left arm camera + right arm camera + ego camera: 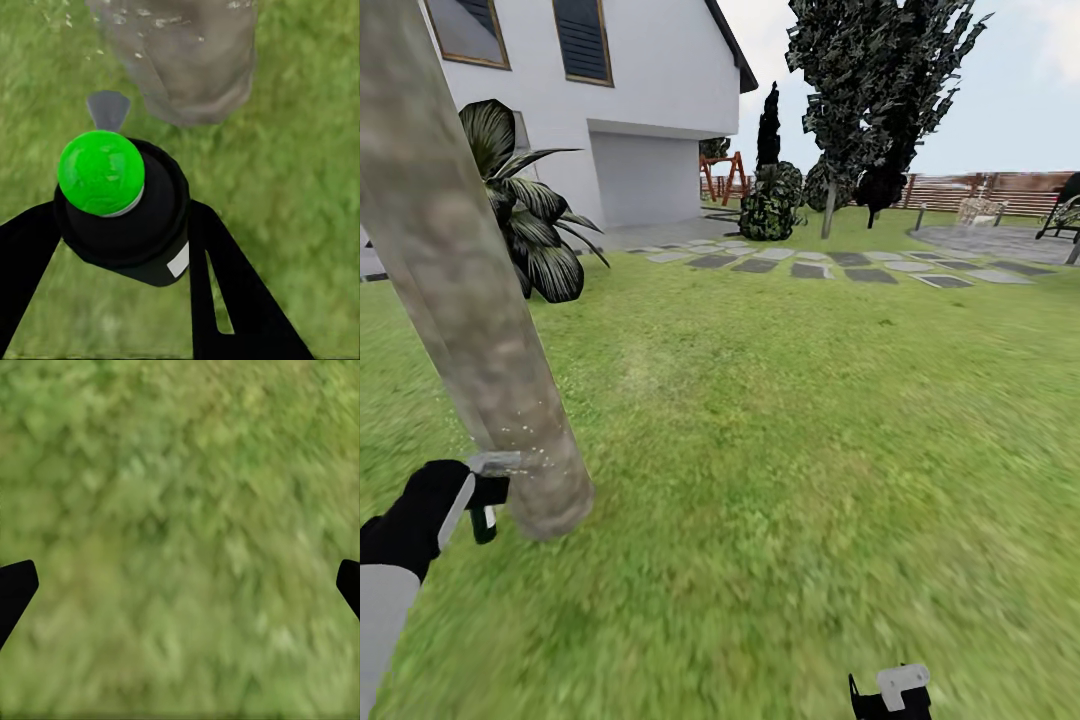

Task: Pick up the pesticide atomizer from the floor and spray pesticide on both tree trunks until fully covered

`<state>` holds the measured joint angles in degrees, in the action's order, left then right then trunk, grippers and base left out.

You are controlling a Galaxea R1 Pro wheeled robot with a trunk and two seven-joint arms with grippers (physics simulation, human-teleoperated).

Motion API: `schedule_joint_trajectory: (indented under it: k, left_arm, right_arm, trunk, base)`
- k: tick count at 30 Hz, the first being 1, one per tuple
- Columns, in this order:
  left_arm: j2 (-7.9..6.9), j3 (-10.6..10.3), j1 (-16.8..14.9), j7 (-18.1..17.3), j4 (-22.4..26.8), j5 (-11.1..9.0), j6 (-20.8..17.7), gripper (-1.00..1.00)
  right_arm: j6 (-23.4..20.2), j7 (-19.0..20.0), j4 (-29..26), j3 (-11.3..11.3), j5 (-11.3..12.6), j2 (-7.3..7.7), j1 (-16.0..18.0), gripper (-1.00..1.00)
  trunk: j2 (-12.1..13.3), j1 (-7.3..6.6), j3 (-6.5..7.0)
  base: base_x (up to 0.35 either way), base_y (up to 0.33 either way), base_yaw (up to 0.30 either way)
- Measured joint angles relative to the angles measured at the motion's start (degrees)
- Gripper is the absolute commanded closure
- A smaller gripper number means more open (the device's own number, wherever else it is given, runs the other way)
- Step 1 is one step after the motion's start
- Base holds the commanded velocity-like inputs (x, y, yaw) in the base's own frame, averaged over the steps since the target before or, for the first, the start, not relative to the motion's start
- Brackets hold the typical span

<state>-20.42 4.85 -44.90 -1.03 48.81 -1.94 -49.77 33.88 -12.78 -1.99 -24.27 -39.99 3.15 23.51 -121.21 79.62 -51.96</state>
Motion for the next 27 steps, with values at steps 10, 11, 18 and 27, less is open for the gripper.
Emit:
schedule_joint_trajectory:
  k: [10,11,18,27]
  left_arm:
    - [-9.06,0.2,0.8,-1.5,-0.8,-0.5,-0.2,1.0]
    - [-9.43,0.1,0.8,-1.7,-0.8,-0.8,-0.1,1.0]
    - [-7.84,-0.4,0.9,-2.8,-0.8,-1.0,0.1,1.0]
    - [-6.37,-0.4,0.9,-2.7,-0.8,-1.0,0.1,1.0]
  right_arm:
    - [0.0,0.0,0.0,0.0,0.0,0.0,0.0,-1.0]
    - [0.0,0.0,0.0,0.0,0.0,0.0,0.0,-1.0]
    - [0.0,0.0,0.0,0.0,0.0,-0.09,0.0,-1.0]
    - [0.0,0.0,0.0,0.0,0.0,-0.08,0.0,-1.0]
  trunk:
    - [0.0,0.0,0.0]
    - [0.0,0.0,0.0]
    - [0.0,0.0,0.0]
    - [0.0,-0.01,0.0]
  base:
    - [0.0,0.0,0.0]
    - [0.0,0.0,0.0]
    - [0.0,-0.019,0.0]
    - [0.028,-0.256,0.0]
